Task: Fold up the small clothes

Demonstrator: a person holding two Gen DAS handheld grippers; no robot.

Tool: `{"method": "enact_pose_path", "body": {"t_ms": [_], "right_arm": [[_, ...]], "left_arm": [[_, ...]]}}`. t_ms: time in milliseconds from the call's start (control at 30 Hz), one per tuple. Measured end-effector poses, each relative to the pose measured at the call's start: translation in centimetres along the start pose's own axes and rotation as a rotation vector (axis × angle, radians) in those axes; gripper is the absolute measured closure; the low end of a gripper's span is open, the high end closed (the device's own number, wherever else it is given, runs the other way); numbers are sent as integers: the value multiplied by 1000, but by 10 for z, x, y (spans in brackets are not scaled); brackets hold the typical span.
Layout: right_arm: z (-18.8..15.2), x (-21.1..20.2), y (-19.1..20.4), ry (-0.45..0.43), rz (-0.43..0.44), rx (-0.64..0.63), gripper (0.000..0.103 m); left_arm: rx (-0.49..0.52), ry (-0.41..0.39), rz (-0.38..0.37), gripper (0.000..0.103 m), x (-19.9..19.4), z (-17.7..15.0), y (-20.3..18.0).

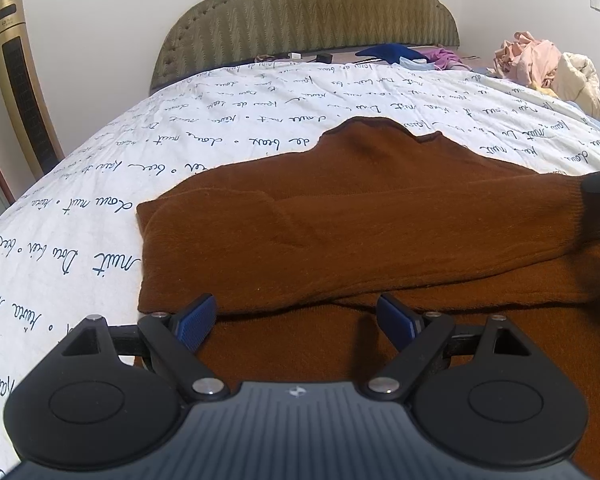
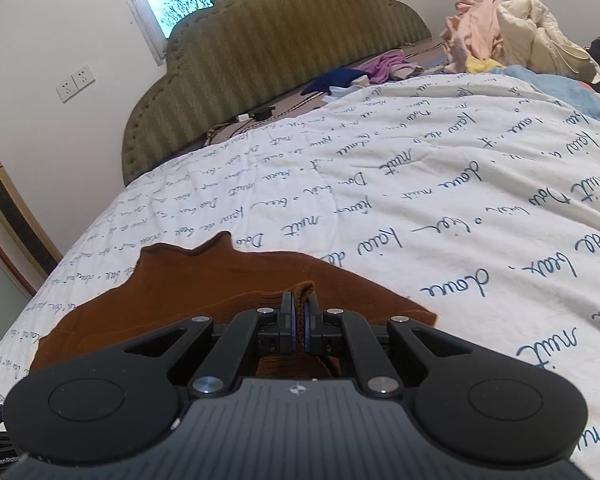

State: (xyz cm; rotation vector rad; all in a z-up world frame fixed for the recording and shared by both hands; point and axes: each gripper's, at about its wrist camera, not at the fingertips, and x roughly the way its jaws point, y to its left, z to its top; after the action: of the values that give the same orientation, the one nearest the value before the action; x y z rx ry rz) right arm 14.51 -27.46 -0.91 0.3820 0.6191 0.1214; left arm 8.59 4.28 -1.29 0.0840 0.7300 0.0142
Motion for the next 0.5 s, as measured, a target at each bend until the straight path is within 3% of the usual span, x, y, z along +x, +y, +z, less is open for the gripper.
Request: {"method": "enact_pose_path", "body": {"t_ms": [267, 500], "right_arm": [[-7, 9, 0, 37, -30, -20, 92], [-11, 13, -7, 58, -65, -12, 85]], "left_arm": [[-2, 5, 1, 15, 2, -1, -1], [-2, 4, -5, 15, 0, -1, -1]]}}
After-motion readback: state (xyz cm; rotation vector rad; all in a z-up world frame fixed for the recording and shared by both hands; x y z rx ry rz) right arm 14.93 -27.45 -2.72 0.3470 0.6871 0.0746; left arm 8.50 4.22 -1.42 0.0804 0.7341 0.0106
